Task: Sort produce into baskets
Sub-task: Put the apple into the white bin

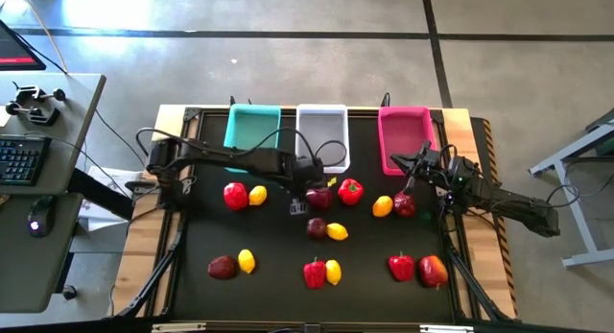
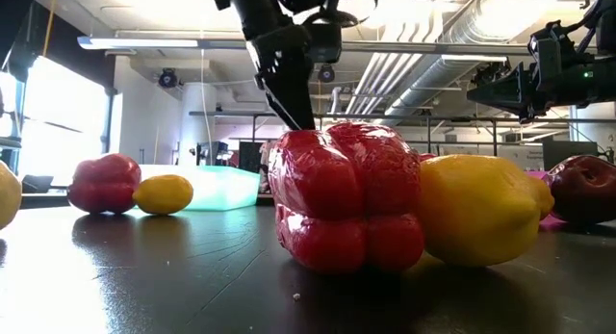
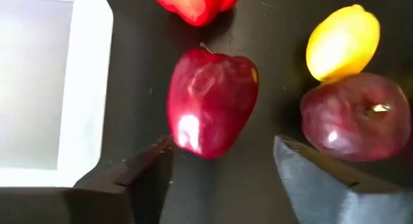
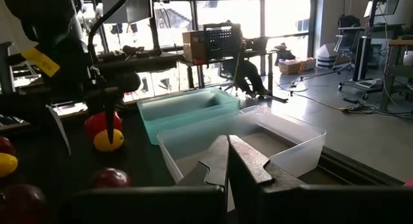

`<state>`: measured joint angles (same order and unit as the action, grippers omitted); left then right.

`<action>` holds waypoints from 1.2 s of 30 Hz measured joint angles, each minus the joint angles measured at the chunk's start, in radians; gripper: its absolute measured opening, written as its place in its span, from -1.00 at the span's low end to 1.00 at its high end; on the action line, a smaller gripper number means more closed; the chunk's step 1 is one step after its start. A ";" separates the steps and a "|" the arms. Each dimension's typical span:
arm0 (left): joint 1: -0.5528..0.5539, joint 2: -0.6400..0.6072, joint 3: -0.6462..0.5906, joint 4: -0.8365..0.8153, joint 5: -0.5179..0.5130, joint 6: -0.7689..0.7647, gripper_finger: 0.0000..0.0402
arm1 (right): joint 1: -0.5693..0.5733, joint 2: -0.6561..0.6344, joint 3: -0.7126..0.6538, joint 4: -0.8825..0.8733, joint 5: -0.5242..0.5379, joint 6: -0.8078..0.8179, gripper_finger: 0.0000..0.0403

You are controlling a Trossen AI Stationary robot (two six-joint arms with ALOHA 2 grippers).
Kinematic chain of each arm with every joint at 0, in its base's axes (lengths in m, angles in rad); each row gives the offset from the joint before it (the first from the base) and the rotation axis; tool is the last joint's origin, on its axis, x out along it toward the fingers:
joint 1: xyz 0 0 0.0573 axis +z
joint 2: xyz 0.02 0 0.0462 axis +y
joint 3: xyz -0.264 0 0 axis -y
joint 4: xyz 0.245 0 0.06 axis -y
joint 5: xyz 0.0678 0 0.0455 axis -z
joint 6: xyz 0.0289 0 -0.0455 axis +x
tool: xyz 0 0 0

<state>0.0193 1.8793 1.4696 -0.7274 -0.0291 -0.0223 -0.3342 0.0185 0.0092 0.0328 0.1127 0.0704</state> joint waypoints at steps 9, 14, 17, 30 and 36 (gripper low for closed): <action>0.015 0.079 0.000 0.056 -0.002 0.018 0.42 | 0.000 0.002 0.000 0.000 0.000 -0.002 -1.00; 0.035 0.080 0.000 0.096 0.007 0.043 0.42 | 0.000 0.002 0.000 0.000 -0.005 -0.003 -1.00; 0.046 0.080 0.000 0.100 0.050 0.053 0.42 | 0.000 0.002 0.000 0.000 -0.005 -0.008 -1.00; 0.054 0.128 0.000 0.146 0.072 0.086 0.42 | 0.000 0.002 0.000 -0.001 -0.008 -0.026 -1.00; 0.065 0.131 0.000 0.158 0.072 0.087 0.42 | 0.000 0.002 0.000 -0.001 -0.008 -0.026 -1.00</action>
<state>0.0845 2.0100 1.4693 -0.5692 0.0424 0.0647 -0.3340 0.0204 0.0093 0.0322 0.1047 0.0444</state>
